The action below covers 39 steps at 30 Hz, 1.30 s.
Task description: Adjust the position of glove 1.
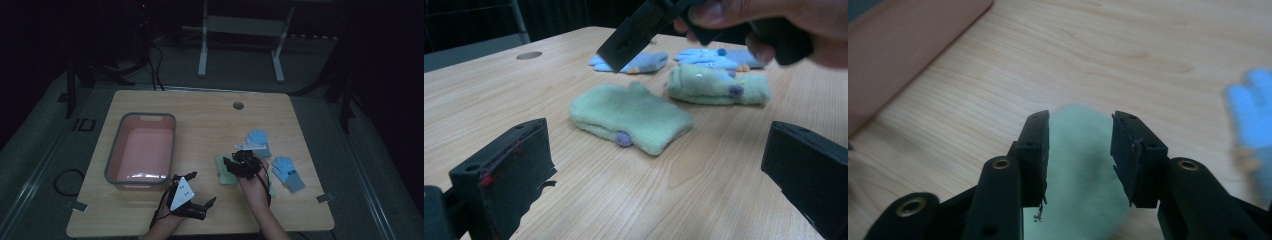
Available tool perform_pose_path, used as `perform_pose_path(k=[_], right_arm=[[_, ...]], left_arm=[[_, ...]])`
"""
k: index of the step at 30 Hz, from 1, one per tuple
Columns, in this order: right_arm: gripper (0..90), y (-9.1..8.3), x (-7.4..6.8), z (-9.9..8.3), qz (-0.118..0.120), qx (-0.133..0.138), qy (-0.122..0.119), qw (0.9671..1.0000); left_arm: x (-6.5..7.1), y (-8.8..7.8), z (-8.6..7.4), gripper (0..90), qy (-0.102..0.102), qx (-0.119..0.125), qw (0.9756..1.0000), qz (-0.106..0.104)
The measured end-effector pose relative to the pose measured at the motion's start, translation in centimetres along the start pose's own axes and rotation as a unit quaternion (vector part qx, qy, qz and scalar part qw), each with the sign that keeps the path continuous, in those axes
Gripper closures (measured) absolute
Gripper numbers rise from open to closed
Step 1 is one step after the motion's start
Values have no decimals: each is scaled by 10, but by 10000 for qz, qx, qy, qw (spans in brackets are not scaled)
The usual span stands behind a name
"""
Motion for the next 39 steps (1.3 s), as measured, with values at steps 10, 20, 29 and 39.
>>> perform_pose_path(k=[10,20,29,39], right_arm=[[618,-28,44,-3,314,-273,-757,9963],[620,-53,74,-30,480,-395,-815,9947],[591,-48,80,-62,445,-619,-759,9942],[651,-34,78,-82,255,-735,-885,9930]], left_arm=[[0,0,0,2,-6,-9,10000,-5],[0,0,0,2,8,-15,10000,18],[0,0,0,2,1,-17,10000,21],[0,0,0,2,-5,-3,10000,21]])
Point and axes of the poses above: each handheld gripper's, and its own axes: y roughly forward along the jaws, z roughly out of its top, x roughly to its right, the point moved 2 cm from there along y, roughly forward along the jaws, and after that the axes turned 3 degrees about y, right-handed, at the moved point
